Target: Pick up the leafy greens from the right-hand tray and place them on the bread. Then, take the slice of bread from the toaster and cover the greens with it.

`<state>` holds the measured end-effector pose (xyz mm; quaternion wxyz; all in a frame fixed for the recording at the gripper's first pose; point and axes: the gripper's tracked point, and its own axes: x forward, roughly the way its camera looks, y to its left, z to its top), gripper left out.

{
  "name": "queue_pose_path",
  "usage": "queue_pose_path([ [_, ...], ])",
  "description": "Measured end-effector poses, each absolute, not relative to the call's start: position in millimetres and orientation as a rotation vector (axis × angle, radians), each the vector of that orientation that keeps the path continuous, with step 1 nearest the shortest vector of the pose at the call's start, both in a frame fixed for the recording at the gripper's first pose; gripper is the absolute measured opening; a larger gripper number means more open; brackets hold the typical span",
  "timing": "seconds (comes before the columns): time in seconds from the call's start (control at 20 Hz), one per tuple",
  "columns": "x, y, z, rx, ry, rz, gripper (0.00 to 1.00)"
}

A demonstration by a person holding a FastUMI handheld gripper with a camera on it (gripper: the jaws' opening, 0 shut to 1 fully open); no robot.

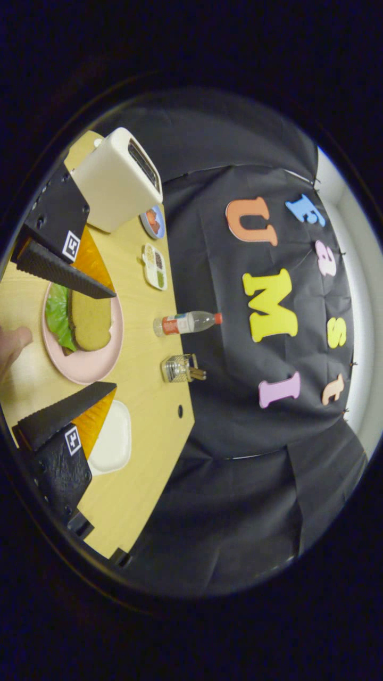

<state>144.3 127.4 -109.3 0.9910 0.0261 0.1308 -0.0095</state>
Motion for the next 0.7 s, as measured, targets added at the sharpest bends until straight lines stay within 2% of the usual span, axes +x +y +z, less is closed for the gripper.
queue_pose_path([
  [0.55, 8.9, 160.2, -23.1, -0.098, -0.036, -0.023, 0.95],
  [0.7, -13.7, 157.1, -4.3, -0.124, -0.054, -0.052, 0.95],
])
